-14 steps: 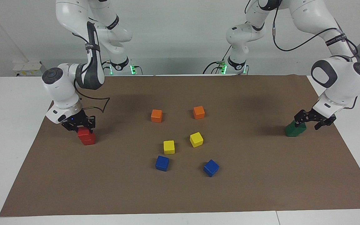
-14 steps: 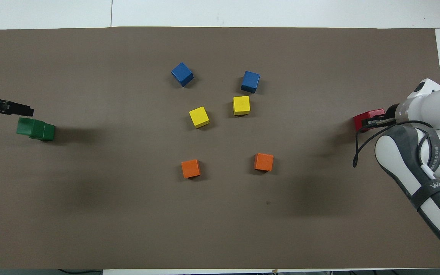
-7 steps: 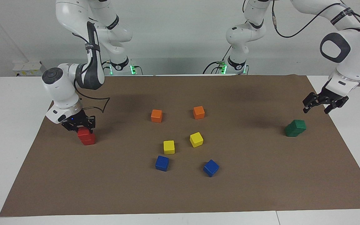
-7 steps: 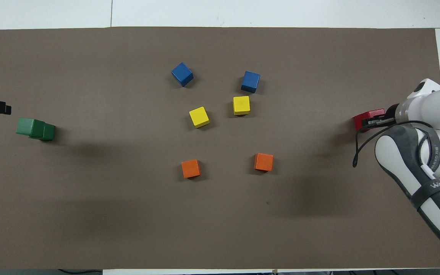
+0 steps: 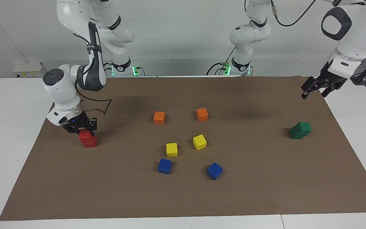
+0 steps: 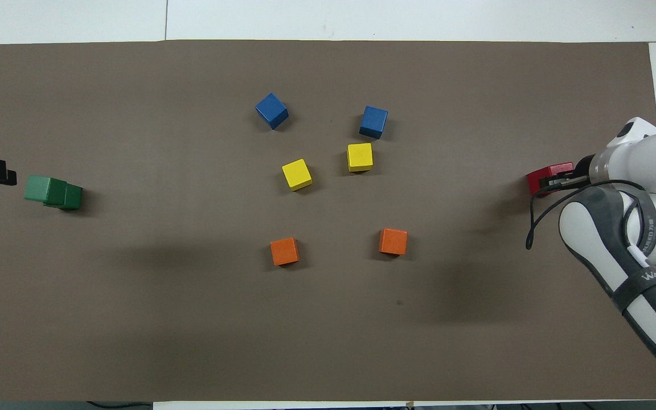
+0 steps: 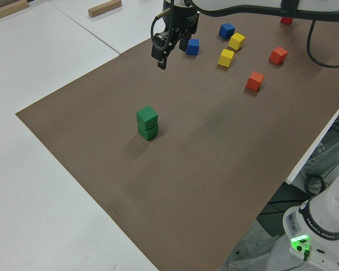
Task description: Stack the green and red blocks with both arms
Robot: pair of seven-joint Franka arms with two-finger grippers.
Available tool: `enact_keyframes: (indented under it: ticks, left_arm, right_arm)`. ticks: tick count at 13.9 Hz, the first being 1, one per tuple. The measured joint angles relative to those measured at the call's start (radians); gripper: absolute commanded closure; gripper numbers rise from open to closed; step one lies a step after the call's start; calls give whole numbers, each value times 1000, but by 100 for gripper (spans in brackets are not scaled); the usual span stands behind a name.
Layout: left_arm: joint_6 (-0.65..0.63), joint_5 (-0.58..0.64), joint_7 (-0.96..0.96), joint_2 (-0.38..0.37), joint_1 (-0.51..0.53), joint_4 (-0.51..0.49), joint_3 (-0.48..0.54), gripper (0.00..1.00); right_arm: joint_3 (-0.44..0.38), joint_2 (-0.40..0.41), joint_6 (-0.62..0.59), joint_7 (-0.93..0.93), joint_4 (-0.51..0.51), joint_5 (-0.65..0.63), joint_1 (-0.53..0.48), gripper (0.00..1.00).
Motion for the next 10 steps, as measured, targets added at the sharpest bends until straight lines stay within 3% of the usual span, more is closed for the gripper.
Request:
enact_keyframes:
  ticks: [6,10]
  left_arm:
    - [-80,0,-53,-33,-21,4,-11,0]
    - [-88,0,-94,-33,-81,15,-4,0]
  right_arm:
    - [2,0,5,2,15,0,10,0]
    - [3,-1,-43,3,85,0,12,0]
